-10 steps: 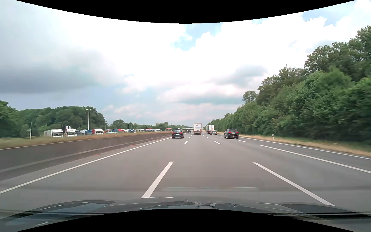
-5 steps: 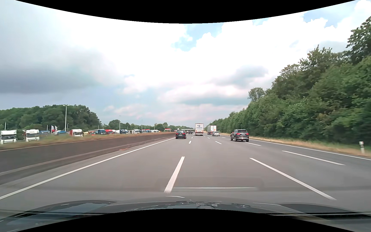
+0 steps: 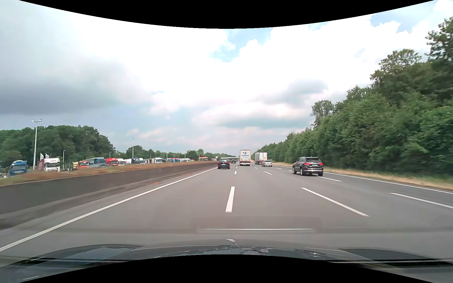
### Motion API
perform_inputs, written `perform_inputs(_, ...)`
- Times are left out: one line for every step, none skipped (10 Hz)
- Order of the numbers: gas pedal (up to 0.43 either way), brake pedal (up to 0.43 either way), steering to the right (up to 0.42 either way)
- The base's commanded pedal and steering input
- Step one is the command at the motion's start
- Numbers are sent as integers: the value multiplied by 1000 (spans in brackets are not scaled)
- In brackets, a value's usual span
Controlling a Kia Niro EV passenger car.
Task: Follow the waypoints while adhering to traffic rules and regulations
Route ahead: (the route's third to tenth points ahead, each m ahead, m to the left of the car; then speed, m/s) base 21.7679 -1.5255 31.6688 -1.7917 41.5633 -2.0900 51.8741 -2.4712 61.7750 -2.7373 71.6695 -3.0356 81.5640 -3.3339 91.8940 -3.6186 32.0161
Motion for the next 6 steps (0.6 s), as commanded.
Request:
perform_inputs(157,0,-1)
perform_inputs(157,0,-1)
perform_inputs(150,0,-1)
perform_inputs(138,0,-1)
perform_inputs(138,0,-1)
perform_inputs(138,0,-1)
